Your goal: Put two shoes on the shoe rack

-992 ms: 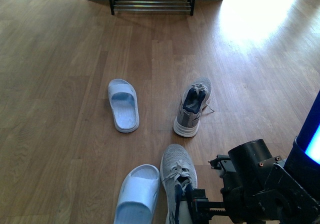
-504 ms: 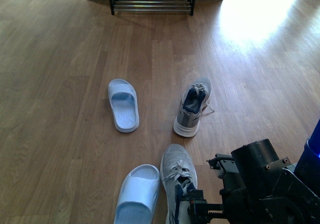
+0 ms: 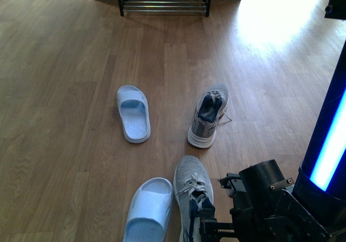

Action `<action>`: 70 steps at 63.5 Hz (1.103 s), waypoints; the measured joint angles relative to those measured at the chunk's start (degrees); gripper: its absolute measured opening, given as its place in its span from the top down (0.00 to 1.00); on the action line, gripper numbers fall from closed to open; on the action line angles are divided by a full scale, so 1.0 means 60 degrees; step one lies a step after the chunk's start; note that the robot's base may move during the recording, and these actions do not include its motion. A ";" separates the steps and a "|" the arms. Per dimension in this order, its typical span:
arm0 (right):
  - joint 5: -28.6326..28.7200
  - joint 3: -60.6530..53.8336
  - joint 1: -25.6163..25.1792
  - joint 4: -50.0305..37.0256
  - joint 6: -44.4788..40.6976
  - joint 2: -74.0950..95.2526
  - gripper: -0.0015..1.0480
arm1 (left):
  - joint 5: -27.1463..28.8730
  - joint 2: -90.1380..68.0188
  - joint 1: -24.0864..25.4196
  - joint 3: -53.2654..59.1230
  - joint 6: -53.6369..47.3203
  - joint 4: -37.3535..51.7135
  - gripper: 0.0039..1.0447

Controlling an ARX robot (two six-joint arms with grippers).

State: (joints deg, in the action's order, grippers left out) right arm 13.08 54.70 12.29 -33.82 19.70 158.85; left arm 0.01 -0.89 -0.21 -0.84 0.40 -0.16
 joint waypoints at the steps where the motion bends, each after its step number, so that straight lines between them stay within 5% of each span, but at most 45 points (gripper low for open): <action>1: -0.0004 0.0029 -0.0007 -0.0004 0.0000 0.0029 0.09 | 0.0000 0.0000 0.0000 0.0000 0.0000 0.0000 0.09; 11: -0.0080 0.0281 -0.0160 -0.0284 0.0004 0.0299 0.15 | 0.0000 0.0000 0.0000 0.0000 0.0000 0.0000 0.09; 46: 0.0321 0.0066 -0.0397 -0.1107 -0.0004 0.0230 0.99 | 0.0000 0.0000 0.0000 0.0000 0.0000 0.0000 0.09; 70: -0.0419 -0.2018 -0.1636 -0.0750 0.0200 -0.3461 0.99 | 0.0000 0.0000 0.0000 0.0000 0.0000 0.0000 0.09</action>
State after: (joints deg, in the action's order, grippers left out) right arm 10.57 42.59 2.48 -38.33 20.91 138.08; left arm 0.01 -0.89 -0.21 -0.84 0.40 -0.16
